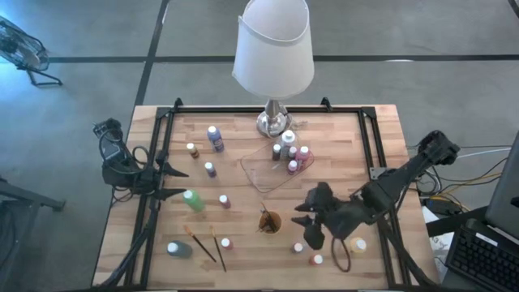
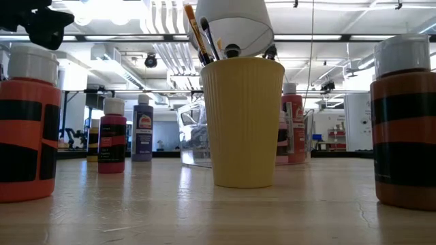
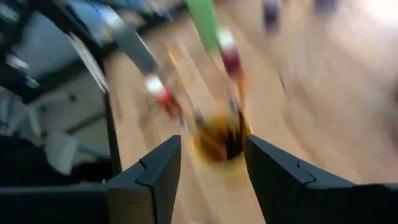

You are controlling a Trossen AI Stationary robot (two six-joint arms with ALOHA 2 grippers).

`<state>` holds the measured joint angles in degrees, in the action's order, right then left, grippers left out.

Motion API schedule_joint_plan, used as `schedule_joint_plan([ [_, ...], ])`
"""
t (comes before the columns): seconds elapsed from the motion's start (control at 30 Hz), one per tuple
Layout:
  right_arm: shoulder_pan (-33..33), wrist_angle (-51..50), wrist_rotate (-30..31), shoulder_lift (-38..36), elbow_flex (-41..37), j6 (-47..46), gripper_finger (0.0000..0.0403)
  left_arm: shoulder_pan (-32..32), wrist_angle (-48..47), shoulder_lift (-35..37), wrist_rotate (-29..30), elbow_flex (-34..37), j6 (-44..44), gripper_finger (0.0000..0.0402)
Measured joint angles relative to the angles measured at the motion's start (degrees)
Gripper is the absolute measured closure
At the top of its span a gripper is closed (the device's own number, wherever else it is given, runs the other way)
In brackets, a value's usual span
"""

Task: Pick & Place Paint Supplies
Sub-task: Put the light yellow bottle into the transparent bin

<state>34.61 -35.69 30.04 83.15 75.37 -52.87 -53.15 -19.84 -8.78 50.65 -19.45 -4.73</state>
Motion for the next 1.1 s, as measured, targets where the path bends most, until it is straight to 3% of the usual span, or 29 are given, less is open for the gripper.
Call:
schedule_joint_plan([
  [0.13,1.1,-23.9,-8.9,6.2,13.1,-19.2,0.0230,0.0,0.0,0.0,0.0,0.0,0.0,0.0183],
  [0.27,3.3,-39.5,-16.6,12.7,23.0,-32.8,0.0233,0.0,0.0,0.0,0.0,0.0,0.0,0.0183],
  [0.43,6.5,-46.5,-24.8,19.3,32.7,-46.0,0.0231,0.0,0.0,0.0,0.0,0.0,0.0,0.0183],
  [0.63,12.2,-54.6,-24.4,25.0,43.4,-56.3,0.0221,0.0,0.1,0.0,0.0,0.0,0.0,0.0183],
  [0.83,17.8,-54.3,-18.1,26.1,44.5,-64.6,0.0221,0.0,0.0,0.0,0.0,0.0,0.0,0.0183],
  [1.1,22.0,-54.4,-23.4,25.3,37.5,-73.1,0.0252,0.0,0.0,0.0,0.0,0.0,0.0,0.0183],
])
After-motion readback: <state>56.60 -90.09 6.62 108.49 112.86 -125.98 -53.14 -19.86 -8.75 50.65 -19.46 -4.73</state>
